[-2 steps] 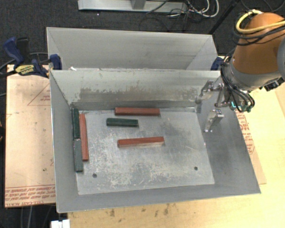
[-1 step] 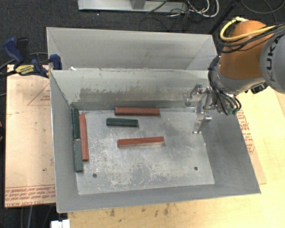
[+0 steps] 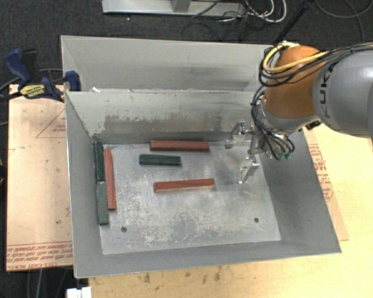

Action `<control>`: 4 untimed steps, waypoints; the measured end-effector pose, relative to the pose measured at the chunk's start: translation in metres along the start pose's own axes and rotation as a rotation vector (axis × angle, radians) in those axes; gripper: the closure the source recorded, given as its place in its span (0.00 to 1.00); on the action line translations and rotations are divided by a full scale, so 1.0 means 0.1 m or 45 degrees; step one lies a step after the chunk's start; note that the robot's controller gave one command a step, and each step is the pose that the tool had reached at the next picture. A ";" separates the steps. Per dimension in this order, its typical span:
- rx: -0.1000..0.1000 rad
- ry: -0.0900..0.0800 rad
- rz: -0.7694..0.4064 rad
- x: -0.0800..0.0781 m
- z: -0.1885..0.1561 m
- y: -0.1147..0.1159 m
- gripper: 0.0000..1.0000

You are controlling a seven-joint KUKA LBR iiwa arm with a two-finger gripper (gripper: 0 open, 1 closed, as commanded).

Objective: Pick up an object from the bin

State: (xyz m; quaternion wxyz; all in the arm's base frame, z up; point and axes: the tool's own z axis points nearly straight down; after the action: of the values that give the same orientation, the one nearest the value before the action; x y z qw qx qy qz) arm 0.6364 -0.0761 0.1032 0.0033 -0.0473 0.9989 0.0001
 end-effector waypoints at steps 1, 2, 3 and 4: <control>0.002 -0.015 -0.037 0.11 0.23 0.60 1.00; 0.001 -0.011 -0.037 0.12 0.26 0.60 0.00; 0.001 -0.012 -0.037 0.12 0.25 0.60 0.00; -0.001 -0.012 0.009 -0.21 0.24 1.13 1.00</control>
Offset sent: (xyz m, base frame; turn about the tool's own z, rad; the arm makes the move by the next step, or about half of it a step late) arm 0.0000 0.0000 0.0000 0.0000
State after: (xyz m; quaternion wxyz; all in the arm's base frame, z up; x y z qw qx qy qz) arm 0.6469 0.0385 0.0795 0.0081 -0.0437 0.9990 0.0006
